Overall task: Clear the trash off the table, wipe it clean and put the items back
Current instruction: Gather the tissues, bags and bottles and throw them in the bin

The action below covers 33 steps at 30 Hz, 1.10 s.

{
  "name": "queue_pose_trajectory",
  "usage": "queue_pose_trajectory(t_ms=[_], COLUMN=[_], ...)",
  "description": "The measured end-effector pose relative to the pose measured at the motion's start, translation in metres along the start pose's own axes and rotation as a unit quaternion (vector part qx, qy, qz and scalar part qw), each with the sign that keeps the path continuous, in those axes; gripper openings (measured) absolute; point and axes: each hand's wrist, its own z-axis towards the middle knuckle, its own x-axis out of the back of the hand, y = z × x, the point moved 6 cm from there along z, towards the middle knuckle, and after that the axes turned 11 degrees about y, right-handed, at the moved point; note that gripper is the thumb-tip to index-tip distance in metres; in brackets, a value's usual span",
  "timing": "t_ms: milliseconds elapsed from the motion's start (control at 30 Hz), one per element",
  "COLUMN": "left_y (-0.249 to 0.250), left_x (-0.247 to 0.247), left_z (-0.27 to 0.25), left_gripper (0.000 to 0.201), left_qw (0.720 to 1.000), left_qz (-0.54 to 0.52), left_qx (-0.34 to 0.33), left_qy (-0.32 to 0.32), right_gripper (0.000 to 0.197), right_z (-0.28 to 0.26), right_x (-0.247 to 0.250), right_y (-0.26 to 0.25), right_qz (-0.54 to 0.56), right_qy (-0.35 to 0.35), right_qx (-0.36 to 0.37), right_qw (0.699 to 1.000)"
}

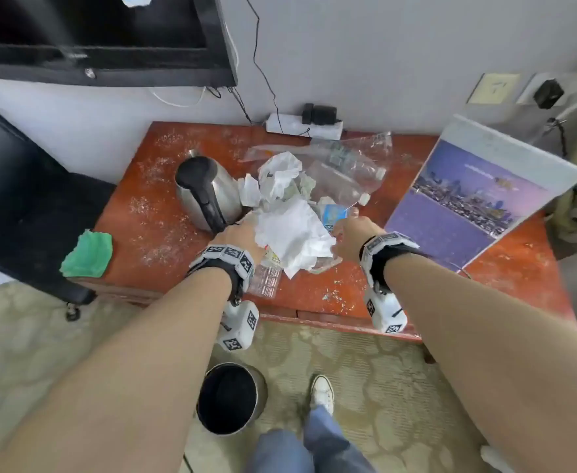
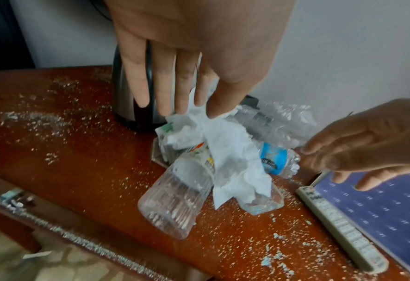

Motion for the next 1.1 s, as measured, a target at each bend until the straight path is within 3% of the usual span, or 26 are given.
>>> queue_pose_trajectory(t_ms=[100,300,500,600,833,1000,1100], left_y=[-0.008,-0.011,-0.013,-0.017,-0.016,-0.008,-0.006], left_x=[-0.014,-0.038,-0.051,-0.055,-0.037,-0.014,-0.001], left_z=[0.011,0.029,0.041,0.046,0.046,0.046,0.044], left_gripper=[0.057,0.055,0.046,0.041,0.039,0.02,0.024], left_qw=[0.999,0.997,0.994,0.995,0.997,0.996,0.996], left_qz=[0.0,-0.024,-0.053,-0.045,-0.028,-0.032,-0.032], left_qx=[0.043,0.075,0.079,0.087,0.061,0.039,0.028], left_qy=[-0.009,0.019,0.045,0.035,0.049,0.068,0.073], right_gripper=[0.051,0.06,0.027,0.016,0.019,0.016,0.015], right_z=[0.024,0.048,0.06,0.065,0.069,0.067,0.062], right_x=[-0.023,-0.061,-0.074,-0.072,-0.045,-0.015,0.004], right_y=[-0.016,-0.037,-0.032,-0.028,-0.031,-0.031,-0.027], right_qz=[0.01,-0.03,-0.022,-0.008,0.054,0.082,0.09], right_qy=[-0.007,0.012,0.04,0.043,0.061,0.085,0.104], right_qx=[0.029,0.087,0.075,0.067,0.038,0.029,0.013], right_qw=[1.0,0.996,0.996,0.997,0.996,0.993,0.99])
